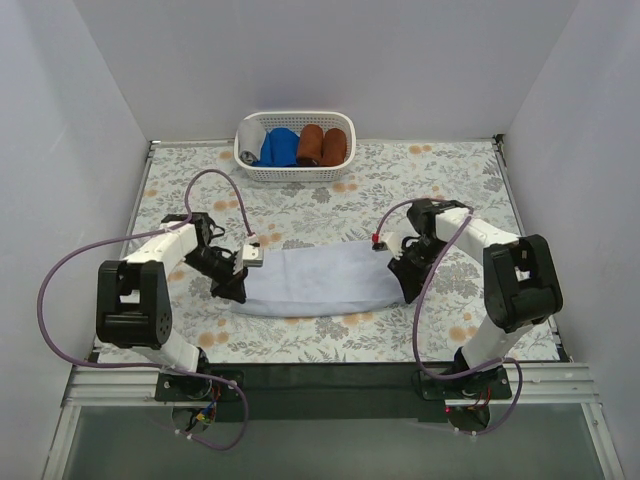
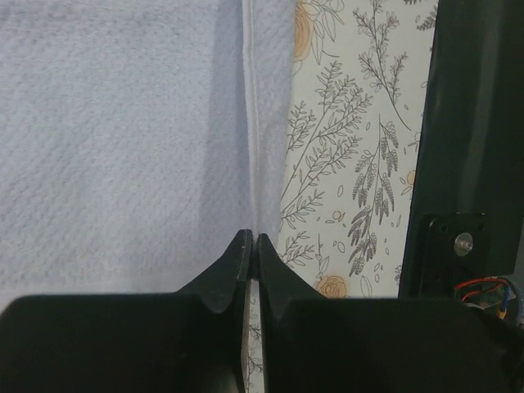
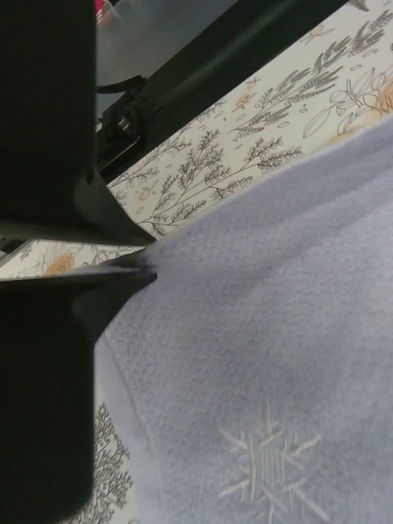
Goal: Roll the towels
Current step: Flatten the towel
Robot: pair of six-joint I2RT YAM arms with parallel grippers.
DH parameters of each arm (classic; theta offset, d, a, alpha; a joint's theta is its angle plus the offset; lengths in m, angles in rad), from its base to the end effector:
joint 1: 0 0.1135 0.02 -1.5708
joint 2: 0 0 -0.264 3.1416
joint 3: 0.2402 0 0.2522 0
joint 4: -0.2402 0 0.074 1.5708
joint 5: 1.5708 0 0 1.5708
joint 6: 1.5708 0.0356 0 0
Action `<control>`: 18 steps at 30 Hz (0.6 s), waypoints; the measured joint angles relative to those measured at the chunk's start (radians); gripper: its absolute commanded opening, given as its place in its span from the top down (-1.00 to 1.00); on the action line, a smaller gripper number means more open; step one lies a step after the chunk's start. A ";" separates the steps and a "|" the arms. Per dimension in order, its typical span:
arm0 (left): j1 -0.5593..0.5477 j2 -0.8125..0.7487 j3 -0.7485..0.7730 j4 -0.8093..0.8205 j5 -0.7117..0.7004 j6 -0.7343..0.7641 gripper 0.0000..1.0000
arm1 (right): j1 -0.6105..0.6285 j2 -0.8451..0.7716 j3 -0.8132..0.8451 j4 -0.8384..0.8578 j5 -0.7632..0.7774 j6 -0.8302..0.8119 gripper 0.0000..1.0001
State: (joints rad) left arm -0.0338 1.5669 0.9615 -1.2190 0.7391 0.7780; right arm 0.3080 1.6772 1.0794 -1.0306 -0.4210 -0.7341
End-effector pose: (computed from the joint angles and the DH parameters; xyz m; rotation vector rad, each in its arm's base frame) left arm 0.2284 -0.0317 0.1903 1.0026 2.6916 -1.1682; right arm 0.2607 0.0982 0.1814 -1.4965 2.6449 0.6531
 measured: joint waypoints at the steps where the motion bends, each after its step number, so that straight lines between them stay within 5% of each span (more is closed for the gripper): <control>1: -0.006 0.000 -0.011 0.003 -0.005 0.004 0.96 | 0.008 -0.001 -0.010 0.000 0.002 0.000 0.33; 2: -0.010 0.000 -0.019 0.002 -0.012 0.011 0.66 | 0.017 -0.002 -0.019 -0.002 0.003 -0.006 0.21; 5: -0.009 0.000 -0.012 -0.016 -0.026 0.032 0.42 | 0.033 -0.008 -0.025 -0.016 -0.001 -0.019 0.10; 12: 0.026 0.027 0.165 -0.068 0.006 0.008 0.34 | -0.013 -0.022 0.126 -0.055 -0.014 -0.019 0.14; 18: 0.108 0.133 0.279 0.046 0.027 -0.160 0.29 | -0.116 0.069 0.333 -0.016 -0.011 0.050 0.19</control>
State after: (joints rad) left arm 0.0742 1.7000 1.2404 -1.1732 0.7658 0.6178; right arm 0.1917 1.7466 1.4120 -1.0462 -0.4324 -0.6842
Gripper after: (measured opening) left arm 0.347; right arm 0.409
